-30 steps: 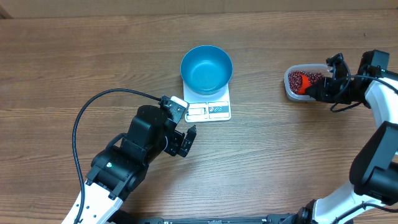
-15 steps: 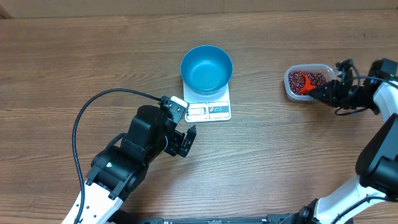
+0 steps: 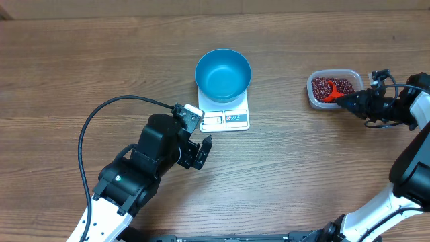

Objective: Scoop item into bowl and weigh 150g on scale
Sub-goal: 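Lift the filled scoop out of the bean tub with the right gripper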

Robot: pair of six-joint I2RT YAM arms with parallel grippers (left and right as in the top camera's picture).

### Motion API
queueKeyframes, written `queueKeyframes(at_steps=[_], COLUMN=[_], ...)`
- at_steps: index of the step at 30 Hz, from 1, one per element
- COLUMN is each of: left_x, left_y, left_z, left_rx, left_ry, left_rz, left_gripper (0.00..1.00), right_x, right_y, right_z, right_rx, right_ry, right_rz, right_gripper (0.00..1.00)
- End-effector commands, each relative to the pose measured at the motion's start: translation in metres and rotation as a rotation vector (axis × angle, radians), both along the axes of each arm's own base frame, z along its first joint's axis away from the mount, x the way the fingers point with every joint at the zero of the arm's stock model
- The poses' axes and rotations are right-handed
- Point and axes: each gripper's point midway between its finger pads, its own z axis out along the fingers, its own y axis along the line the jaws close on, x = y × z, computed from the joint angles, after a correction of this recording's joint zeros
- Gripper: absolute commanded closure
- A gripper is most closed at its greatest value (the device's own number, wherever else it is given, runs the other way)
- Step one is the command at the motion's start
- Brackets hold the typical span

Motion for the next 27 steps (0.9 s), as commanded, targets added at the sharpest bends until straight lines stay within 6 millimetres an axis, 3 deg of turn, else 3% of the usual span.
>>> queueKeyframes(at_steps=[1, 12, 27], left_x=[-0.002, -0.003, -0.003], left_y=[-0.003, -0.003, -0.003], left_z=[-0.003, -0.003, -0.003], left_rx=[-0.014, -0.014, -0.014], left_ry=[0.017, 0.017, 0.017], left_rz=[-0.003, -0.003, -0.003], left_gripper=[0.00, 0.01, 0.00], right_x=[0.001, 0.000, -0.009], right_y=[0.003, -0.009, -0.017], right_z=[0.007, 0.029, 0.037], right_rx=[0.079, 0.194, 0.266], right_ry=[-0.030, -0.121, -0.097], right_rz=[-0.009, -0.048, -0.097], right_gripper=[0.96, 0.96, 0.96])
